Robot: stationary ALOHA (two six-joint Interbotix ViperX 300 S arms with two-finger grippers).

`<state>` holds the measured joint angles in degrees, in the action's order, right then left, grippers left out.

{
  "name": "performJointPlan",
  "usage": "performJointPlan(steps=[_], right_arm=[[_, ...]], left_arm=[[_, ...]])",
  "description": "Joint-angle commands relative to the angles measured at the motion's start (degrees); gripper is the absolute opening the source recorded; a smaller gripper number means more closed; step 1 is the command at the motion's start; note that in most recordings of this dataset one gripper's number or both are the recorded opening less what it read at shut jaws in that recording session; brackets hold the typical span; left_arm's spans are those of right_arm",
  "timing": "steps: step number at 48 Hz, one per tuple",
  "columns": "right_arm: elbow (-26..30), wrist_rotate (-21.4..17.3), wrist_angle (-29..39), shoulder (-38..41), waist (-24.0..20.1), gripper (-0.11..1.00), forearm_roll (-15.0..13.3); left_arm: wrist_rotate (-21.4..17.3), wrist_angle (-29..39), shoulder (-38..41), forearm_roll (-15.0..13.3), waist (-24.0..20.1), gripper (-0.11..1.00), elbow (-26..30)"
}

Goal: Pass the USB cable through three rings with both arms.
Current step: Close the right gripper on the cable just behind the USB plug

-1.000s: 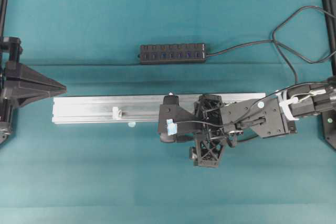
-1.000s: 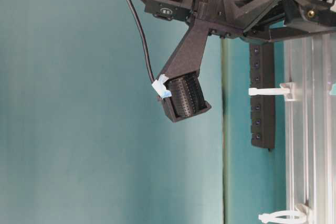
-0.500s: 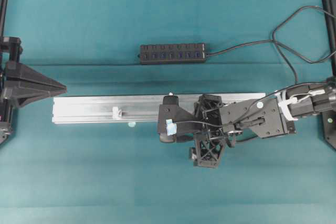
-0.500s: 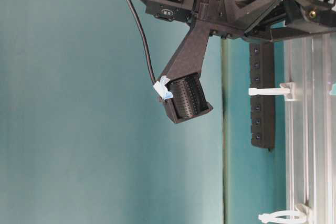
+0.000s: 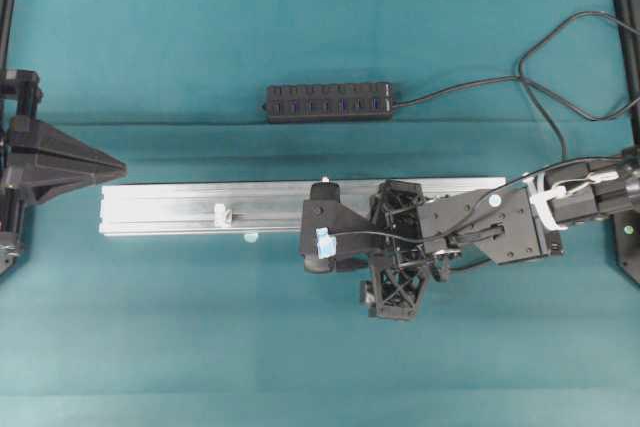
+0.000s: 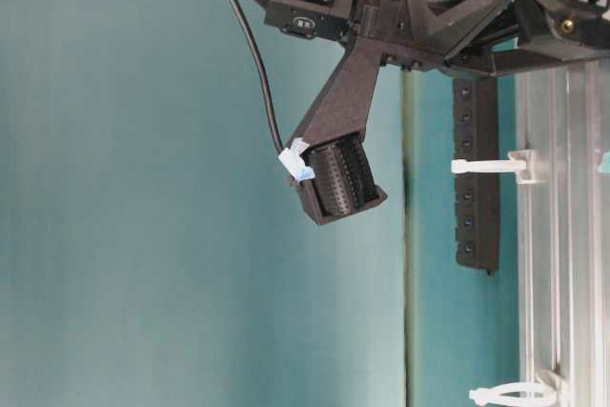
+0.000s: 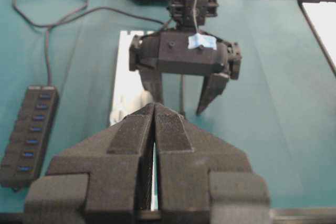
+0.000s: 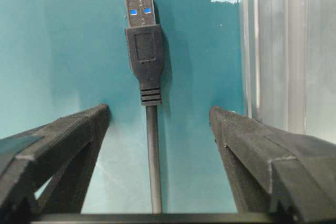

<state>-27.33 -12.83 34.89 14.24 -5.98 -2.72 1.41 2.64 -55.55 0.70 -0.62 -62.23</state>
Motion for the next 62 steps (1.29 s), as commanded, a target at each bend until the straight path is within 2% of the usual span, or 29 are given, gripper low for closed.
performJointPlan(steps=[1, 9, 12, 35, 50, 62], right_arm=[[-0.3, 0.3, 0.2, 1.4, 0.2, 0.44, -0.3], [0.1, 0.3, 0.5, 1.6, 0.0, 0.16, -0.3], [0.2, 0.4, 0.6, 1.7, 0.0, 0.11, -0.3], [1.1, 0.5, 3.3, 1.6, 0.3, -0.02, -0.3], [2.0, 3.8, 4.5, 1.2, 0.2, -0.07, -0.3], [3.1, 4.1, 4.7, 0.9, 0.3, -0.07, -0.3]], left_arm=[[-0.1, -0.3, 0.2, 0.1, -0.1, 0.02, 1.5], [-0.1, -0.3, 0.1, 0.1, -0.2, 0.02, 1.5], [-0.1, -0.3, 0.0, 0.1, -0.2, 0.02, 1.5], [-0.1, -0.3, 0.0, 0.1, -0.4, 0.02, 1.6], [-0.1, -0.5, -0.1, 0.1, -0.5, 0.02, 1.6], [0.0, -0.6, -0.2, 0.1, -0.5, 0.02, 1.7]])
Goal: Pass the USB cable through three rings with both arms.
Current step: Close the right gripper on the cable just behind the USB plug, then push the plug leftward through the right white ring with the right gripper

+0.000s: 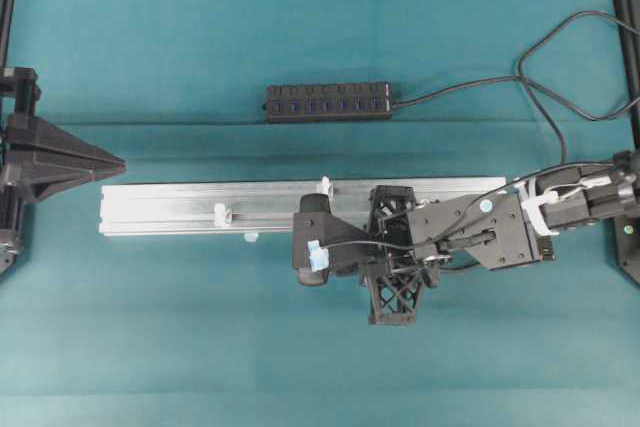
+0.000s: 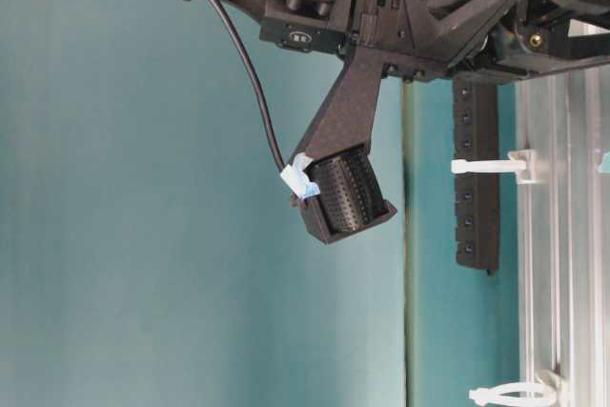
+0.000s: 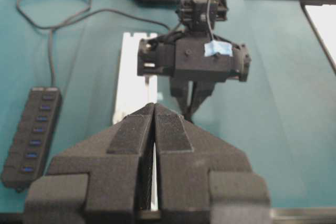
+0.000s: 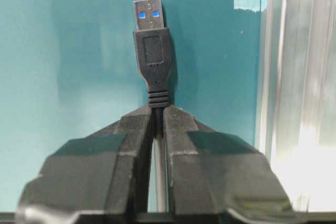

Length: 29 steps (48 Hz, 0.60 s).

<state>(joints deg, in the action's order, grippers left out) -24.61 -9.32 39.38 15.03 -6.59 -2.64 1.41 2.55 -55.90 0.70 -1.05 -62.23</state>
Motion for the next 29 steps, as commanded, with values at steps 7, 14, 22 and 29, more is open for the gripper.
performJointPlan(steps=[7, 14, 22, 29], right_arm=[[0.4, 0.6, 0.5, -0.2, 0.9, -0.07, -0.4], [0.4, 0.3, 3.2, -2.4, 0.9, -0.07, -0.4], [0.4, 0.6, 7.6, -6.2, 0.9, -0.08, -0.4], [0.6, 1.0, 12.0, -8.4, 0.9, -0.08, -0.4]], left_arm=[[0.0, -0.5, 0.2, 0.1, -0.2, 0.02, 1.8], [0.0, -0.5, 0.2, 0.1, -0.2, 0.02, 1.9], [0.0, -0.4, 0.2, 0.1, -0.4, 0.02, 1.8], [0.2, -0.4, 0.2, 0.1, -0.4, 0.02, 1.9]])
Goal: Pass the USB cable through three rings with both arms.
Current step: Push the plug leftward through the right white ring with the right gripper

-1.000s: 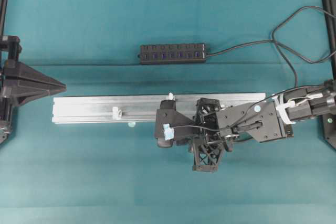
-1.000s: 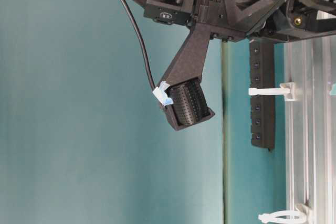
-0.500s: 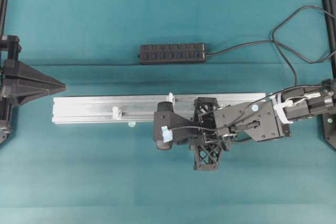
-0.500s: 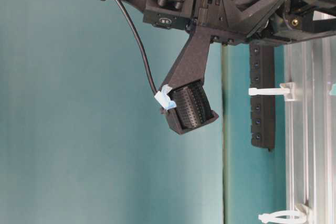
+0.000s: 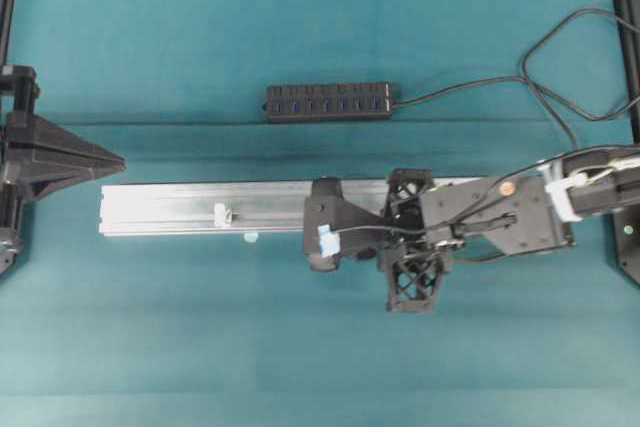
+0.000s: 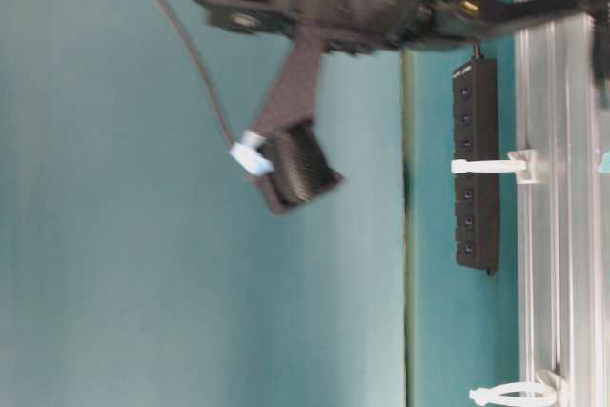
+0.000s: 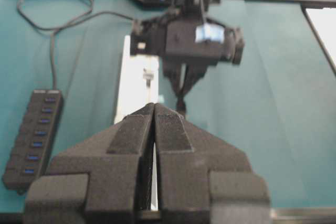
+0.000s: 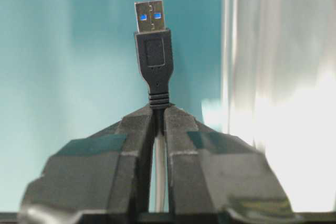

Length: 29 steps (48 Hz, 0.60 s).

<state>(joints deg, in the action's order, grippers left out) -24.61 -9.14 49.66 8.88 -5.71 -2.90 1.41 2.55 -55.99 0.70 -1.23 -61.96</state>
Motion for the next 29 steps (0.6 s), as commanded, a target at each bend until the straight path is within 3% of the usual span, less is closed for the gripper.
performJointPlan(steps=[1, 29], right_arm=[[0.7, 0.9, 2.5, -2.6, -0.1, -0.08, -0.1], [1.2, 6.7, 16.3, -9.8, 1.3, -0.08, -0.2]], left_arm=[[0.2, -0.4, 0.3, 0.1, -0.2, 0.02, 1.7], [0.2, -0.4, 0.3, 0.1, -0.4, 0.02, 1.8]])
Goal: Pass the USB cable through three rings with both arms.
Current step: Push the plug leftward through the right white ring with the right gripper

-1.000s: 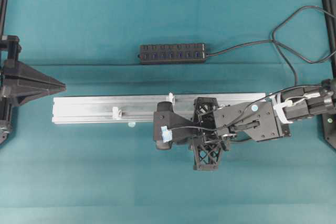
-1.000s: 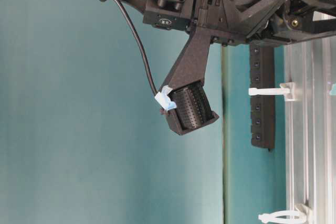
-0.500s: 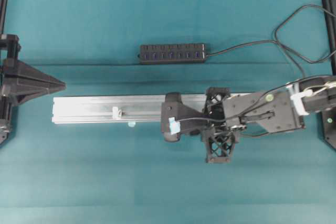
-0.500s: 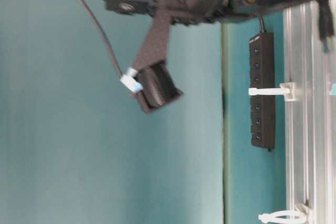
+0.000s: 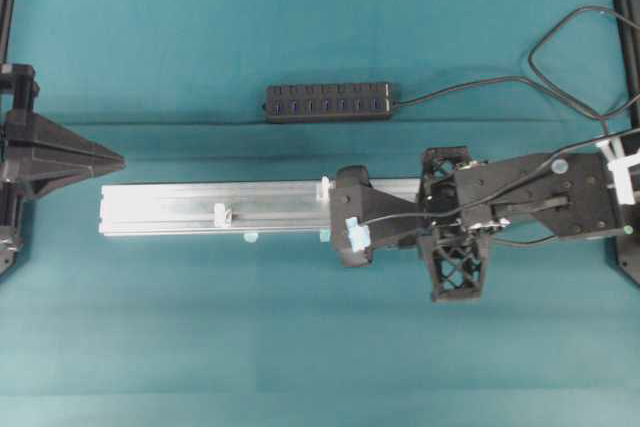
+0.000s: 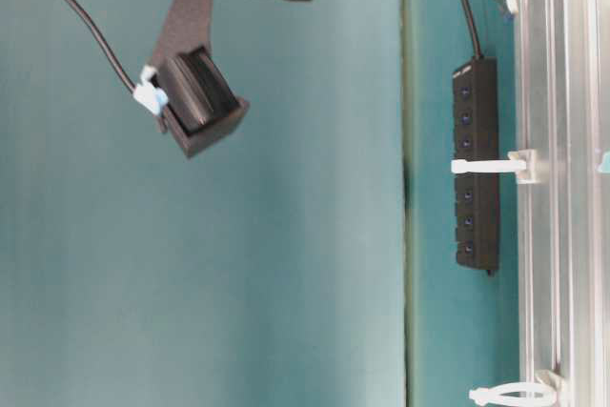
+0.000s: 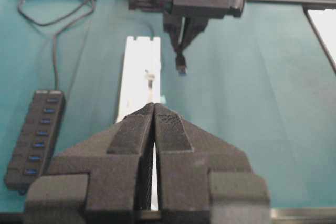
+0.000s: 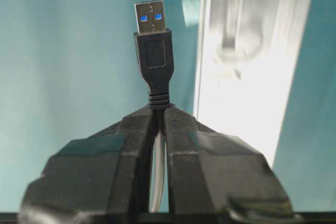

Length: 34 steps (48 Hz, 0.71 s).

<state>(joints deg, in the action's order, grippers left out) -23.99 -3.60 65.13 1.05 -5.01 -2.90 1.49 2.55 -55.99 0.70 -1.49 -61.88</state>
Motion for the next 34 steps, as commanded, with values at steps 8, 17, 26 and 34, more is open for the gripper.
performJointPlan(steps=[8, 17, 26, 34], right_arm=[[-0.5, 2.5, 1.7, -3.5, 2.5, -0.08, -0.4], [-1.0, 4.1, 3.6, -5.3, 3.8, -0.08, -2.3], [-2.8, 4.3, 4.7, -7.6, 4.2, -0.08, -3.5], [-5.5, 4.1, 4.7, -10.9, 4.4, -0.08, -3.8]], left_arm=[[0.1, -0.4, 0.2, 0.1, -0.2, 0.02, 1.7], [0.1, -0.4, 0.2, 0.1, -0.2, 0.02, 1.7], [0.1, -0.4, 0.1, 0.1, -0.2, 0.02, 1.8], [0.1, -0.4, -0.1, 0.1, -0.2, 0.02, 1.8]])
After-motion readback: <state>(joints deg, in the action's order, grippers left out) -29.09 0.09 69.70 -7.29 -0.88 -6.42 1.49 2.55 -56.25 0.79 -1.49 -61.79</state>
